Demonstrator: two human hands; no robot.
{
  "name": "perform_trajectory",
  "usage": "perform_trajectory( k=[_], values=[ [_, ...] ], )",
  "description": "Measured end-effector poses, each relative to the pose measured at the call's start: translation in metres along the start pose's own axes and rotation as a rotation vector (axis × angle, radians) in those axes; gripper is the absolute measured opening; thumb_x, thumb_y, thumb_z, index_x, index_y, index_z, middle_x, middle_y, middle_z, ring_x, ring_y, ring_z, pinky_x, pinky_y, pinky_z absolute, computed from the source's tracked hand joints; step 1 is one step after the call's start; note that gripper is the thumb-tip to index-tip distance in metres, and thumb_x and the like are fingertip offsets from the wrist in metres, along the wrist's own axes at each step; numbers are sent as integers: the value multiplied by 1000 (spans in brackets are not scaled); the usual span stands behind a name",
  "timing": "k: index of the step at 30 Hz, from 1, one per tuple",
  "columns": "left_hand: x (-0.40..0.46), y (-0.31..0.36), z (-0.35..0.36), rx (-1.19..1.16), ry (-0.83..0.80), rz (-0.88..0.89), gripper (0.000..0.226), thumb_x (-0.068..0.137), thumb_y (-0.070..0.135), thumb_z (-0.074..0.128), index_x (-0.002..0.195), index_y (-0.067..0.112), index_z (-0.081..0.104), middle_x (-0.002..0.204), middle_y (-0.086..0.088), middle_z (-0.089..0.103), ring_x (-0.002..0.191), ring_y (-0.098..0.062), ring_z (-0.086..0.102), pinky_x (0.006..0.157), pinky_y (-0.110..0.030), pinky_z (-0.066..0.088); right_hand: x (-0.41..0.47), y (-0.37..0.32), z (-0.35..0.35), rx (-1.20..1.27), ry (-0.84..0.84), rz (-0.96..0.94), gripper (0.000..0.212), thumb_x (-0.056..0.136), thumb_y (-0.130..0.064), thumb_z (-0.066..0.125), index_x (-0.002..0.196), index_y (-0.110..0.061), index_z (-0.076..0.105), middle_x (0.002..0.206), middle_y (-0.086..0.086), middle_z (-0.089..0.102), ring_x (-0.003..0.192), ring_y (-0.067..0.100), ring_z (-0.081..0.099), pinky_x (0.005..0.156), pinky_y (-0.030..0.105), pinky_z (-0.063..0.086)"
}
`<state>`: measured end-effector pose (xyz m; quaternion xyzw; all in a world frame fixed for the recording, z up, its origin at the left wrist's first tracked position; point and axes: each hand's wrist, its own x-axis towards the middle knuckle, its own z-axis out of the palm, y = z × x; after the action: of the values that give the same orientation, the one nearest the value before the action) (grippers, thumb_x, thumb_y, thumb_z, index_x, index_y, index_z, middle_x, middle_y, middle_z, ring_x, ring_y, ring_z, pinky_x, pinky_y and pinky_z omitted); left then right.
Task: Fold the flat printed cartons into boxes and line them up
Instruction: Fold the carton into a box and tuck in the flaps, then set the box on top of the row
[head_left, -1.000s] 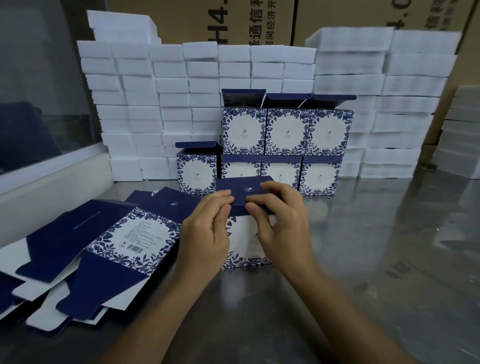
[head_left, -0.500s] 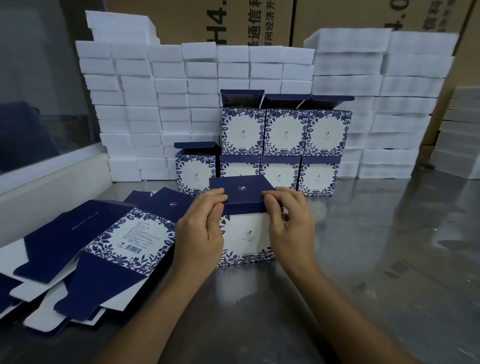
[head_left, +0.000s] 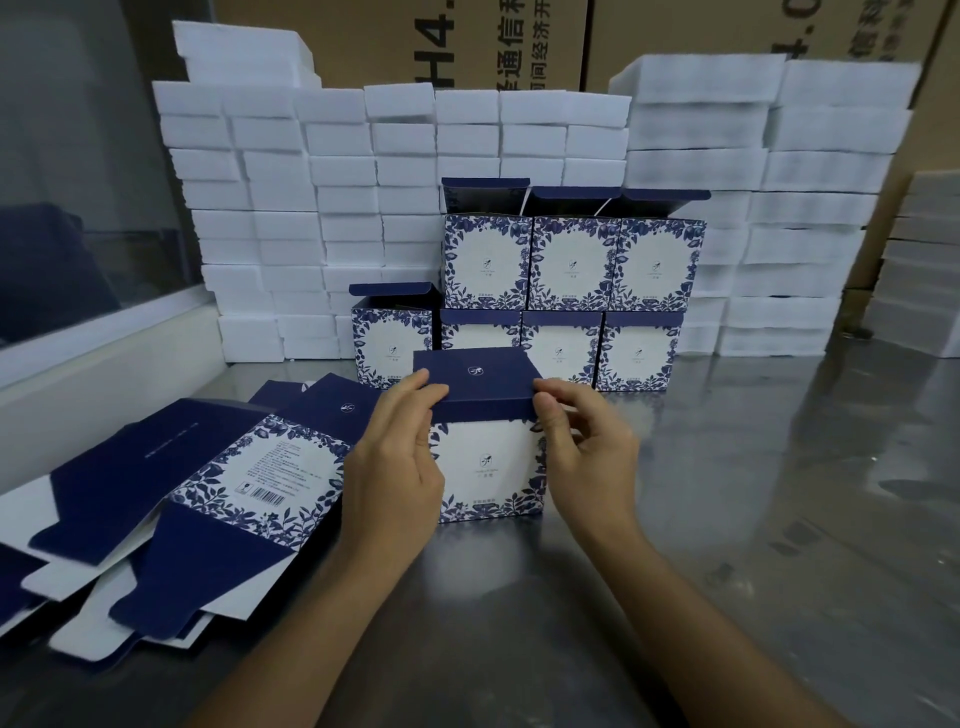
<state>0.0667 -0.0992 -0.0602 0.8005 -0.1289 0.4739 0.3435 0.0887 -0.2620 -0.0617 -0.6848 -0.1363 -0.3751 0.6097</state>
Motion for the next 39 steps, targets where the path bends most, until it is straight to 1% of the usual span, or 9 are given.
perform_trajectory(
  k=[5,7,10,14,20,27,31,35,39],
  values=[
    [-4,2,0,9,60,-76,34,95,-2,53,124,11,65,132,-18,49,84,12,42,75,-11,34,0,-8,2,-16,-4,-51,29,92,-12,72,90,-41,68,93,-5,70,78,2,68,67,12,49],
    [-6,4,2,11,-2,-130,41,94,14,61,134,16,56,134,-15,46,95,8,45,80,-13,35,-2,-11,4,0,-11,-58,26,91,-13,72,89,-39,69,92,-5,69,78,2,68,66,11,48],
    [-12,10,7,89,-156,-271,91,72,53,76,145,29,28,136,-12,36,119,-28,48,92,-41,48,-8,-16,9,-3,-49,-68,15,95,-18,68,93,-32,72,91,-8,65,79,2,66,67,13,49],
    [-14,12,9,134,-144,-374,115,52,75,65,145,32,12,148,-22,20,131,-39,33,95,-58,44,-16,-26,16,-38,-91,-131,18,95,-25,60,97,-19,77,89,-3,61,82,1,62,70,11,46],
    [-14,11,8,44,-59,-444,115,49,70,69,143,35,12,149,-20,17,133,-39,30,101,-59,39,-22,-24,22,-25,-151,-120,24,97,-31,54,103,-19,74,93,-6,67,87,1,64,72,13,48],
    [10,10,-7,-83,142,-264,111,53,50,86,142,33,21,139,-7,24,117,-16,35,89,-32,44,-4,35,0,-106,-61,474,30,98,-20,55,75,-9,70,63,1,67,63,18,60,60,33,49],
    [30,-1,-9,-148,248,-331,108,55,46,89,139,37,21,134,5,20,121,-16,36,83,-16,38,3,43,3,-232,-63,460,31,94,-22,55,72,-3,67,67,13,69,68,28,65,70,43,54],
    [77,-19,-8,-154,333,-443,106,50,53,86,135,39,23,131,6,22,118,-17,40,90,-31,46,7,50,9,-346,-125,442,34,93,-28,56,73,-3,67,69,13,69,69,36,67,69,46,58],
    [149,-42,-14,-134,453,-467,106,47,59,83,135,36,28,136,-1,27,121,-21,44,84,-20,40,17,58,16,-397,-140,429,33,91,-29,56,71,-4,66,64,9,69,61,27,67,64,39,58]
  ],
)
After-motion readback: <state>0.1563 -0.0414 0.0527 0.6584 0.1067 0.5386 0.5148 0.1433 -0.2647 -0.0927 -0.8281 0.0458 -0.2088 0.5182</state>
